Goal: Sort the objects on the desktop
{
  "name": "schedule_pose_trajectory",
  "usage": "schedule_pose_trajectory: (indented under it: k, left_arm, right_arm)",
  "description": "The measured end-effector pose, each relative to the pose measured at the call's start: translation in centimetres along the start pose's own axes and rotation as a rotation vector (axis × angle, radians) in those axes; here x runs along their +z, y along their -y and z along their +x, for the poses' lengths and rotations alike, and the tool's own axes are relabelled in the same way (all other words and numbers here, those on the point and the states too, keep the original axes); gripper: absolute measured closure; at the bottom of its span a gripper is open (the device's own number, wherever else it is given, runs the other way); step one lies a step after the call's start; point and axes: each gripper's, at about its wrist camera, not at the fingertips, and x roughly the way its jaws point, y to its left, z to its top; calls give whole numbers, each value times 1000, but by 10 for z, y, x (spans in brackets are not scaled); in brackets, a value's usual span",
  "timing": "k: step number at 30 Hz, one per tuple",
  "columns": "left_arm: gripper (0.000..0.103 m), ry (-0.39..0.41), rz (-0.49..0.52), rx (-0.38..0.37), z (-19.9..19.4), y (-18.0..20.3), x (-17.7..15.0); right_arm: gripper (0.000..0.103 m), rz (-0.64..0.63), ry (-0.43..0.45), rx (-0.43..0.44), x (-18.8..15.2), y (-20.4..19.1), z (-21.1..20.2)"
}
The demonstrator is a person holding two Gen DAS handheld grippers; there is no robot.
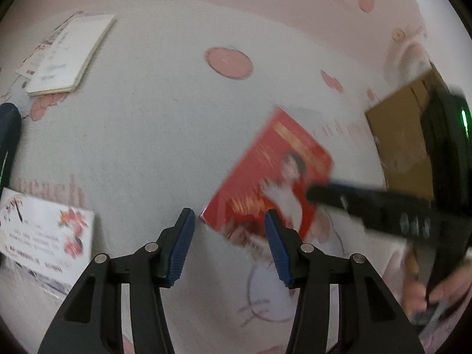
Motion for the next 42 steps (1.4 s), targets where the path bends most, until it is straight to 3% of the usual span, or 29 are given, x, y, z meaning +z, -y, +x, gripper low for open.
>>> schedule_pose_trajectory:
  k: [4, 8, 13, 20, 23, 27, 33, 34, 37, 39, 42]
  left_arm:
    - [50, -12, 56, 24, 3, 19, -9]
    - [50, 8, 43, 55, 1, 21, -8]
    - [50, 57, 16, 63, -8, 10, 4]
    - [50, 47, -151, -75, 10, -20, 33]
    - [50, 39, -218, -204, 17, -26, 41]
    - [50, 48, -255, -237, 23, -24, 46]
    - [51, 52, -228, -217, 27, -16, 48]
    - [52, 54, -227, -217, 26, -16, 47]
    - [67, 47, -257, -209, 26, -19, 41]
    - [75, 36, -274, -211, 26, -23, 37]
    - [76, 14, -340, -274, 28, -32, 30]
  right_arm:
    - [61, -36, 44, 23, 10, -13, 3]
    - [60, -75, 43, 2, 8, -20, 2]
    - [59, -4, 40, 14, 6, -2, -1]
    - [59, 135, 61, 79, 8, 25, 0]
    - [59, 139, 84, 86, 7, 25, 0]
    - [59, 123, 112, 81, 6, 22, 1]
    - [59, 99, 132, 112, 11, 13, 5]
    - [60, 98, 136, 115, 11, 13, 7]
    - [87, 67, 155, 80, 13, 7, 9]
    - [87, 53, 167, 48, 17, 4, 12]
    - [88, 47, 170, 40, 21, 1, 13]
